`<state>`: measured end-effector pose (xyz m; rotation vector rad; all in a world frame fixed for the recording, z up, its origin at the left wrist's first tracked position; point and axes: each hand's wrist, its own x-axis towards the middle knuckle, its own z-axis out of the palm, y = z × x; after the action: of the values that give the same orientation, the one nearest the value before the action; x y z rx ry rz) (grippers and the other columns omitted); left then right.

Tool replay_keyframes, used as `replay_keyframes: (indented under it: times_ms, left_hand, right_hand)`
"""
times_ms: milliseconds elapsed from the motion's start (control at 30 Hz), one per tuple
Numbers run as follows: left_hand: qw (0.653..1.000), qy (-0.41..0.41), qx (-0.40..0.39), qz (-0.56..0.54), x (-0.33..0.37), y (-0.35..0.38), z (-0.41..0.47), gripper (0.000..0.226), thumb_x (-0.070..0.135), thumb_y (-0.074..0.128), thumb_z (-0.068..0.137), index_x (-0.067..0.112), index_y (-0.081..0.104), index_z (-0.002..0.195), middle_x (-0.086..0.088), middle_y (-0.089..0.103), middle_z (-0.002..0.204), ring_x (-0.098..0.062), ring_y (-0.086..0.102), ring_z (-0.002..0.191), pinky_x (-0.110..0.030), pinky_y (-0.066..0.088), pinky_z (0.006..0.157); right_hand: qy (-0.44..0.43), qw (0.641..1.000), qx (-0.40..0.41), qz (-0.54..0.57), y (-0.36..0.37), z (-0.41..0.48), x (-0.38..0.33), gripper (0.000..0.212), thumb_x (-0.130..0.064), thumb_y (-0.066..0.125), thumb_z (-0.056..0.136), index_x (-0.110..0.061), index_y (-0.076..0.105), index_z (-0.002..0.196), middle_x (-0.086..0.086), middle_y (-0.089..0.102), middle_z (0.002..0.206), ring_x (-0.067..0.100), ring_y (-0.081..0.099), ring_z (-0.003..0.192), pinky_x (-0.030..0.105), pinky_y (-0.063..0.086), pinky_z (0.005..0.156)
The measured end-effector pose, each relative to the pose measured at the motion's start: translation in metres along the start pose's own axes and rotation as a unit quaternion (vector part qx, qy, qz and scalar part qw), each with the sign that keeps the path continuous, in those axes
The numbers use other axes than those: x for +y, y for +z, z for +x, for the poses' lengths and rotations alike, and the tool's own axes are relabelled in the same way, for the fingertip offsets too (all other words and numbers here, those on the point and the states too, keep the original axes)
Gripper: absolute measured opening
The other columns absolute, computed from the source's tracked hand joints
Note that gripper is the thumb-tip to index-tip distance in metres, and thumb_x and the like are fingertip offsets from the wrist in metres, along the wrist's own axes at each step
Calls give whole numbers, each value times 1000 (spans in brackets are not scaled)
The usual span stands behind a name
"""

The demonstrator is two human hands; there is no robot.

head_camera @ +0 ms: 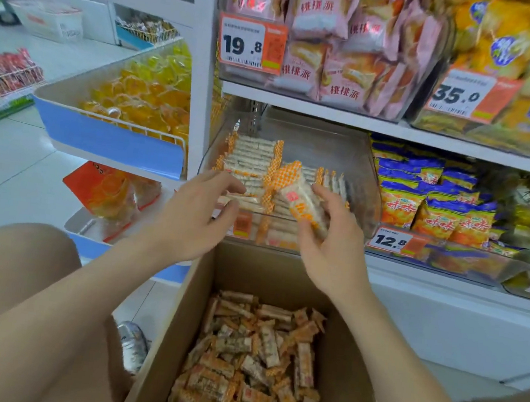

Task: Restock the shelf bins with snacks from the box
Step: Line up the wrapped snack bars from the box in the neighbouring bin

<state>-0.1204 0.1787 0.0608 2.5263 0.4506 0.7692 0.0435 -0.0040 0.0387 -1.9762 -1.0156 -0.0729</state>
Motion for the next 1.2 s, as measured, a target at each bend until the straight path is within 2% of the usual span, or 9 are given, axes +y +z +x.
replay_keyframes:
  times_ms: [100,167,267,500,633,800,900,1000,1200]
  left_hand:
    - [997,36,-27,61,-5,16,22,32,25,52,105,13,65,131,-7,59,138,-27,52,132,-38,40,111]
    - [994,22,-63,92,-4,28,40,51,40,41,104,12,58,143,-15,47,156,-35,41,146,-49,34,120]
    - [982,-30,-147,118,-4,44,70,65,53,31,108,17,32,162,-13,15,173,-37,10,160,-57,17,127]
    - [921,-106,-320,196,-24,72,134,86,79,17,99,33,-15,165,2,-31,170,-37,-28,156,-62,-11,125]
    - [916,-110,-324,209,-36,80,155,91,82,14,95,33,-20,163,1,-34,168,-36,-30,155,-60,-14,125]
    - [893,-122,-364,234,-50,88,159,93,84,16,94,35,-30,159,-1,-35,168,-39,-29,154,-61,-13,125]
    - [892,-125,-371,225,-50,88,160,93,83,19,95,36,-31,158,0,-36,167,-39,-31,154,-60,-14,125]
    - [893,-126,-369,227,-49,88,160,93,82,20,96,36,-30,159,-1,-34,168,-39,-30,154,-60,-14,125]
    - [898,-112,-355,233,-48,88,159,93,81,22,96,35,-25,161,-4,-28,171,-42,-24,156,-62,-10,125]
  right_hand:
    - [-16,989,22,-146,-3,41,12,53,-25,61,100,-28,45,150,2,60,141,34,53,125,54,45,102]
    - [-2,974,-25,-225,-5,69,19,52,-27,60,102,-27,42,151,9,59,142,40,49,128,54,41,101]
    - [31,949,-114,-294,-4,109,33,52,-27,60,104,-24,40,152,15,59,141,44,45,132,53,39,103]
    - [5,898,-157,-411,29,183,65,57,-13,64,97,-14,39,148,18,57,140,42,47,132,50,41,104]
    - [0,914,-151,-378,45,208,86,56,-6,68,94,-14,42,143,19,62,133,42,51,128,49,47,100]
    - [13,960,-128,-248,51,225,98,41,-16,76,94,-24,65,132,14,61,135,34,55,129,37,46,104]
    - [64,960,-50,-267,54,225,96,32,-23,79,92,-17,73,123,19,62,128,39,60,121,42,54,99]
    - [91,956,-40,-275,60,219,91,30,-20,77,95,-10,72,123,21,69,119,40,68,110,46,59,91]
    - [65,958,-46,-276,62,220,91,53,8,58,92,-20,67,136,16,41,146,45,64,113,49,55,101]
